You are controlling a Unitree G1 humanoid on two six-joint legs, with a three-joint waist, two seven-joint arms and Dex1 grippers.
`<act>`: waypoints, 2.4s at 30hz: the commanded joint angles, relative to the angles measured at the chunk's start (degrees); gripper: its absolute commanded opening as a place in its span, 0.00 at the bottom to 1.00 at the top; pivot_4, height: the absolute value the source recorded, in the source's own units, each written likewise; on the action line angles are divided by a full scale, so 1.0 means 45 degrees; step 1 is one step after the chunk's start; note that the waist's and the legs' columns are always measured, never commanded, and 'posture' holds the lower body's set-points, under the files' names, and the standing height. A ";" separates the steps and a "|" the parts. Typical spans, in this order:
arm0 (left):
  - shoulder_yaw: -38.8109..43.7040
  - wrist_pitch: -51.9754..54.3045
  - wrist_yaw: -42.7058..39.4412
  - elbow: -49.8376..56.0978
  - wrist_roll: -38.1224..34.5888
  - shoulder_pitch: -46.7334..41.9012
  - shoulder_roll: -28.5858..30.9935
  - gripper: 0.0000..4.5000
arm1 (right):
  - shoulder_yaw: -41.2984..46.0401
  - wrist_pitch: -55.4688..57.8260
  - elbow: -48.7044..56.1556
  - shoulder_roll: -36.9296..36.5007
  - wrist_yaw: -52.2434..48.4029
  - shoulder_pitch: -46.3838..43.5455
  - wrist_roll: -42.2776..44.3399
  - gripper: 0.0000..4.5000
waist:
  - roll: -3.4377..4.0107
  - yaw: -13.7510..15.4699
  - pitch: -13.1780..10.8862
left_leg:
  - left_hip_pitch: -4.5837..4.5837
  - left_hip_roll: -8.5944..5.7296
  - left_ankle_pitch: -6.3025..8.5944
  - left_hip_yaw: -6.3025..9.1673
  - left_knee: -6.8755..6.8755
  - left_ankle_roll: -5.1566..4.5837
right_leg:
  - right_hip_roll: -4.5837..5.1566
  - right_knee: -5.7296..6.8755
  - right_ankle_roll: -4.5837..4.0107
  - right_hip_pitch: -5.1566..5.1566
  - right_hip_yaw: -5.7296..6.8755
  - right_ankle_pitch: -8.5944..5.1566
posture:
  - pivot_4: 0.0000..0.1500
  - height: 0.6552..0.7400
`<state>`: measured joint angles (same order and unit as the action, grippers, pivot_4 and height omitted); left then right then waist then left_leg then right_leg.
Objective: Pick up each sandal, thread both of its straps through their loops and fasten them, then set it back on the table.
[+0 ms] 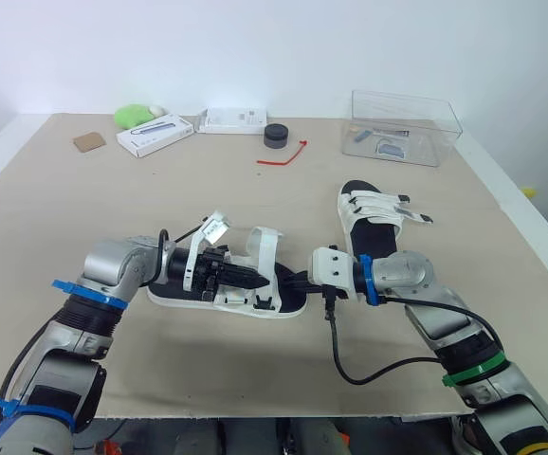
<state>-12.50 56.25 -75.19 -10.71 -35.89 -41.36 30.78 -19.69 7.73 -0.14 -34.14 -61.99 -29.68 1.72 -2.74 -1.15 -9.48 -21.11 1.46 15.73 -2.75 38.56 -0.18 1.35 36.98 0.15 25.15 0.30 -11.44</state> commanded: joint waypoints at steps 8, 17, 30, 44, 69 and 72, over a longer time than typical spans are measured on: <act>-0.0039 -0.0184 -0.0024 -0.0184 0.0346 -0.0338 -0.0083 0.01 | -0.0336 0.0432 -0.0391 -0.0333 -0.0080 0.0420 -0.0576 0.00 | 0.0000 0.0000 0.0000 | 0.0000 -0.0001 0.0000 0.0000 0.0000 0.0000 | 0.0000 0.0000 0.0000 0.0000 0.0000 0.0000 | 1.00 1.00; 0.0053 -0.0318 0.0052 -0.0346 0.0487 -0.0419 -0.0262 0.01 | -0.0354 0.0418 -0.0362 -0.0349 -0.0100 0.0444 -0.0589 0.00 | 0.0000 0.0000 0.0000 | 0.0001 -0.0001 0.0000 0.0000 0.0002 0.0000 | 0.0001 0.0000 0.0001 -0.0001 0.0000 0.0001 | 1.00 1.00; -0.0883 -0.0602 -0.0614 0.0754 0.0800 0.0111 0.0137 0.01 | -0.0371 0.0451 -0.0299 -0.0360 -0.0114 0.0468 -0.0599 0.00 | 0.0000 -0.0001 0.0001 | 0.0000 -0.0001 0.0001 -0.0002 0.0001 -0.0002 | 0.0000 0.0000 0.0001 0.0000 -0.0003 0.0000 | 1.00 1.00; -0.1445 -0.1738 -0.0698 0.1606 0.1548 0.0943 0.0540 0.01 | -0.0374 0.0469 -0.0305 -0.0323 -0.0063 0.0503 -0.0616 0.00 | 0.0004 -0.0003 0.0022 | 0.0006 0.0004 0.0015 -0.0005 0.0000 -0.0026 | -0.0005 0.0000 -0.0001 -0.0002 -0.0007 -0.0011 | 1.00 1.00; 0.0145 -0.1949 0.0330 0.0744 0.1007 -0.0586 -0.0388 0.59 | -0.0460 0.0046 -0.0922 -0.0258 -0.0101 0.0110 -0.0742 0.00 | 0.0005 -0.0001 0.0022 | 0.0011 -0.0002 0.0012 -0.0006 0.0034 -0.0029 | -0.0004 0.0002 0.0017 -0.0020 -0.0013 0.0013 | 1.00 1.00; -0.0032 -0.2218 0.0306 0.0672 0.1209 -0.0514 -0.0398 0.36 | -0.0462 0.0064 -0.0873 -0.0278 -0.0096 0.0140 -0.0748 0.00 | 0.0005 -0.0001 0.0022 | 0.0011 -0.0002 0.0010 -0.0007 0.0036 -0.0028 | -0.0004 0.0002 0.0018 -0.0020 -0.0013 0.0017 | 1.00 1.00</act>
<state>-12.94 47.55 -73.69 -8.12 -31.06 -42.51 29.19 -20.04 6.63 -1.67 -34.22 -62.11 -30.46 1.38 -2.72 -1.15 -9.38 -21.06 1.45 15.78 -2.78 38.73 -0.31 1.33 36.99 0.23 25.06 0.24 -11.36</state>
